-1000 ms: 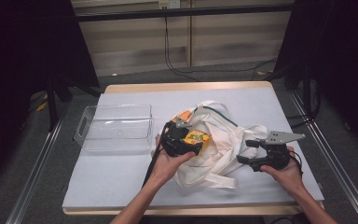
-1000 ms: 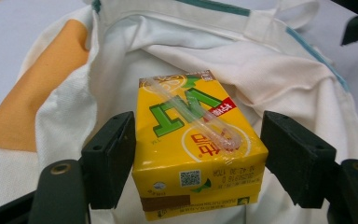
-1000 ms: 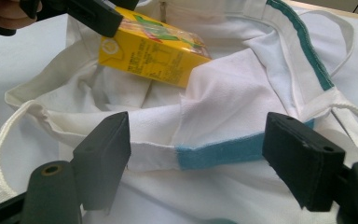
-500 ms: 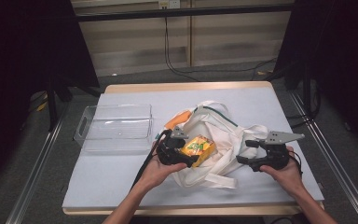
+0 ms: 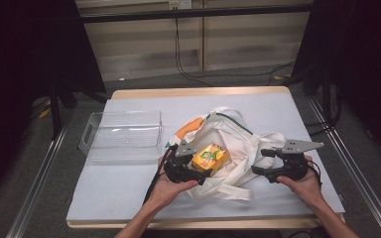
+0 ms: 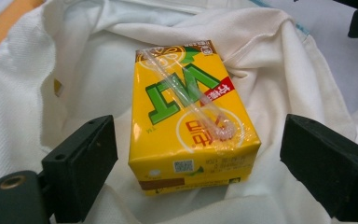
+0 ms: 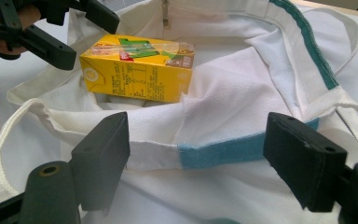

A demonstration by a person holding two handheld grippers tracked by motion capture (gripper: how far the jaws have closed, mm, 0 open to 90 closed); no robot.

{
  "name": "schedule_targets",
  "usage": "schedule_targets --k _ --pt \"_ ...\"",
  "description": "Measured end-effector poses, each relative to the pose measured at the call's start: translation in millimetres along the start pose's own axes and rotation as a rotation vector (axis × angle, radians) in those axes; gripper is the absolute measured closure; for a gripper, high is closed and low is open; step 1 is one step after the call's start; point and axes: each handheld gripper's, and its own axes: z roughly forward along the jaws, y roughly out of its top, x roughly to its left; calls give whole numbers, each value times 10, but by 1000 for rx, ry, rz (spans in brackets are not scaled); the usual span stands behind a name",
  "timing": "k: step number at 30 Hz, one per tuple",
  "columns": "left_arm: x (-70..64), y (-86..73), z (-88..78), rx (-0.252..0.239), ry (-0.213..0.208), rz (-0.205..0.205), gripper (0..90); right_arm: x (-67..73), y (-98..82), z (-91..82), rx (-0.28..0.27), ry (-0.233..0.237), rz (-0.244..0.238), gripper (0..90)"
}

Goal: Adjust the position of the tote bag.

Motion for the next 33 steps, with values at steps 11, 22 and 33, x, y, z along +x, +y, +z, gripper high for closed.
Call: schedule_targets --k 11,22,33 --pt "-81 -250 164 -39 57 61 158 18 1 -2 -5 7 -6 225" --pt "-80 -340 175 -155 76 -2 195 54 -5 5 2 21 -23 228" --pt "-66 -331 187 -135 94 -18 260 54 9 34 -4 28 -21 228"
